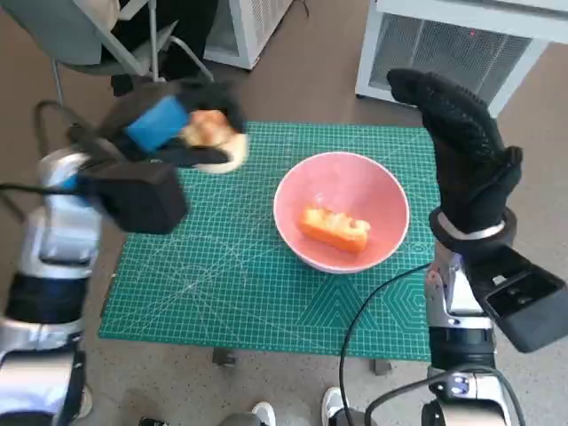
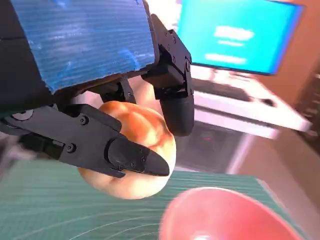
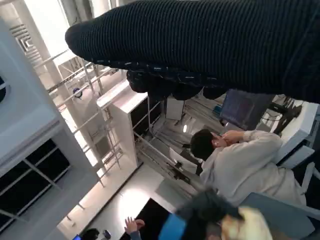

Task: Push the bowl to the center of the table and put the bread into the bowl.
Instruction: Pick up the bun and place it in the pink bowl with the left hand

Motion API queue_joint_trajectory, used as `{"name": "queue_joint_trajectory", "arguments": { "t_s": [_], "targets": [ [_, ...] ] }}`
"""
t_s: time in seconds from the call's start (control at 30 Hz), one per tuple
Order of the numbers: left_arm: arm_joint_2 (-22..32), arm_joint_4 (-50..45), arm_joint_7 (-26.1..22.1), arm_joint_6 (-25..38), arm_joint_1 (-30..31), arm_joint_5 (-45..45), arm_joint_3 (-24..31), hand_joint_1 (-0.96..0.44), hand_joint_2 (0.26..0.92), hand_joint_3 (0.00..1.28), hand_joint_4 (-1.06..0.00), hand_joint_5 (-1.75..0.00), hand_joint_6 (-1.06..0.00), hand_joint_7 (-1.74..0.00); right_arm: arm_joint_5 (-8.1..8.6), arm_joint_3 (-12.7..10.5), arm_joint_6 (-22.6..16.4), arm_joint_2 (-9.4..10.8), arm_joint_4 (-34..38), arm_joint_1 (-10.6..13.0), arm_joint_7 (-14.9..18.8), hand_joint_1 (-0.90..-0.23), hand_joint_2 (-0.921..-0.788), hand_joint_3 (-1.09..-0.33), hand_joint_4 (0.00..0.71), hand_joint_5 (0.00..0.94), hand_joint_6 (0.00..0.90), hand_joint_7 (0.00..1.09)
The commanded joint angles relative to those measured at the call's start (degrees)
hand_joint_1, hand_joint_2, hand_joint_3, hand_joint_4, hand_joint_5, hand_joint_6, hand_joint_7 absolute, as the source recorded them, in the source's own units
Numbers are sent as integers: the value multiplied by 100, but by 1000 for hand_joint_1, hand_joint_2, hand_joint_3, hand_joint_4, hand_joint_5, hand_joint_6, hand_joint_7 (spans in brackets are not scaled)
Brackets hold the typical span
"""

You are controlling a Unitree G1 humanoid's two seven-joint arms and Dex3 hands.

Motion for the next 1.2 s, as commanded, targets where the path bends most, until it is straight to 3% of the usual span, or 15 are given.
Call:
{"name": "queue_joint_trajectory", "arguments": {
  "t_s": [0.03,0.17,0.23,0.27,0.3,0.37,0.4,0.5,0.8,1.2],
  "targets": [
    [-359,229,34,-180,-330,114,-265,-1,920,92,-686,-1149,-571,-1246,-24,15,67,12,5,116,30,-606,-921,-829,-1,472,-1,623],
    [-669,461,99,-264,-484,193,-435,-1,921,124,-652,-1186,-531,-1283,-14,13,73,1,-16,134,38,-606,-921,-829,-1,472,-1,622],
    [-788,569,120,-289,-536,274,-539,0,921,184,-573,-1264,-474,-1342,-12,11,75,-5,-35,147,39,-606,-921,-828,-1,472,-1,622],
    [-828,615,128,-301,-556,311,-582,-123,921,226,-495,-1025,-454,-1397,-14,11,76,-7,-45,153,37,-606,-921,-829,-1,472,-1,622],
    [-877,682,140,-315,-581,376,-645,-117,891,210,-453,-737,-423,-1093,-16,11,80,-9,-59,159,35,-605,-921,-829,-1,472,-1,623],
    [-994,880,136,-335,-667,523,-797,-138,898,166,-424,-484,-421,-803,-11,9,87,-16,-90,177,35,-605,-921,-829,-1,472,-1,623],
    [-1051,987,129,-349,-709,574,-861,-181,909,121,-378,-249,-422,-500,-11,8,91,-19,-109,189,33,-604,-921,-831,-1,472,-1,624],
    [-1158,1201,108,-396,-772,629,-944,-265,917,94,-292,-81,-390,-262,-29,9,101,-20,-162,219,14,-604,-921,-833,-1,471,-1,624],
    [-1459,1568,85,-440,-722,473,-938,-388,921,103,-151,-3,-298,-93,-131,-13,110,-48,-255,277,-55,-601,-921,-836,-1,477,-1,615],
    [-1582,1668,393,-725,-559,242,-698,-402,921,110,-123,0,-270,-66,-200,-47,120,-70,-305,303,-119,-599,-921,-836,-1,485,-1,604]
  ]
}}
